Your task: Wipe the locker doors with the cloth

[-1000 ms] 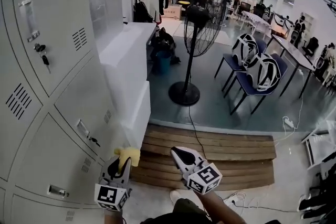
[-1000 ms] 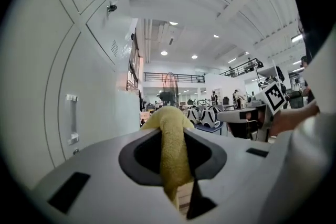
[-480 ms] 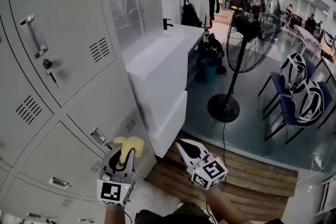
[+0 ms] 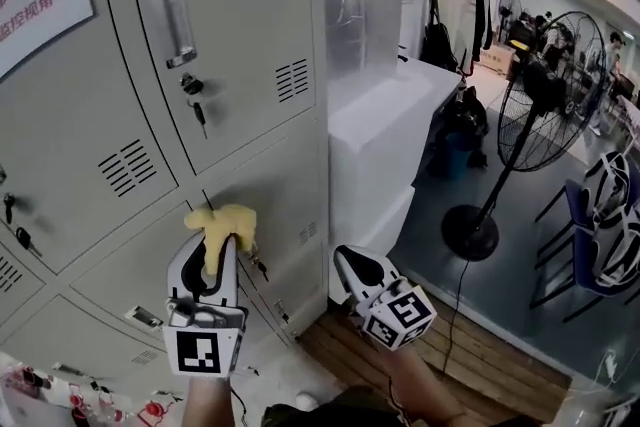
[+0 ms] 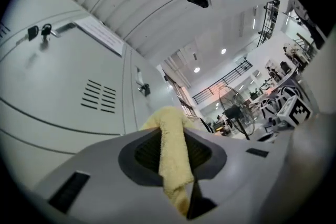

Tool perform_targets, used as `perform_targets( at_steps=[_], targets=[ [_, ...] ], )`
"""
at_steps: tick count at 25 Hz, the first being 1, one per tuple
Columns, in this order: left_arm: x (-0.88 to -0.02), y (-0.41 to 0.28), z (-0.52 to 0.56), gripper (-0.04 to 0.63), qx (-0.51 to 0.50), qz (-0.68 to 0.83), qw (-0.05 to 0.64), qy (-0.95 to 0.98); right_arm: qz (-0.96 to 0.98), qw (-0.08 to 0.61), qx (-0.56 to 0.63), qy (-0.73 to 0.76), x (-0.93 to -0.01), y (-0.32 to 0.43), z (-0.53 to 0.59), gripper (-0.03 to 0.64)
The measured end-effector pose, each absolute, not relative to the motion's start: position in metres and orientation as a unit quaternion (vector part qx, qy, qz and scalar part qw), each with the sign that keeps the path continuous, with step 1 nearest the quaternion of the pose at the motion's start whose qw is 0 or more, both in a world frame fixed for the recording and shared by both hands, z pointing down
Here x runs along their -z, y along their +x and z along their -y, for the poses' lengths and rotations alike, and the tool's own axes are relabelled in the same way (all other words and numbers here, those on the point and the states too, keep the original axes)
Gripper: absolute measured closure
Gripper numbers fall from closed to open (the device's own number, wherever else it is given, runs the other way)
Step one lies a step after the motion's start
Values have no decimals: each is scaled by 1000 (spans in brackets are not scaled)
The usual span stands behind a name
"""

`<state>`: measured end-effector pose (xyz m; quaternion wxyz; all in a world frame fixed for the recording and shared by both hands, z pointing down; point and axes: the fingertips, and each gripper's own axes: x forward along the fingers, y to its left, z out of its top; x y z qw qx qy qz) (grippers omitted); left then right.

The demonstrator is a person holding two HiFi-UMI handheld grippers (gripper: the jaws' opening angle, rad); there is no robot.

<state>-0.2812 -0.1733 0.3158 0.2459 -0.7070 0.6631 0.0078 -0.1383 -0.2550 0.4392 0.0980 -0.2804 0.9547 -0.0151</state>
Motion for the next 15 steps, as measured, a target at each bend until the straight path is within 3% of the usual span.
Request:
perform_targets(
  at_steps=[9, 15],
  targets=[
    [-258, -309, 179, 512, -20, -685, 317, -656, -962, 116, -7, -246, -404, -191, 259, 594],
    [-246, -316, 212, 512, -25, -732, 301, -611, -967, 111, -2, -230, -401, -181, 282, 594]
  ],
)
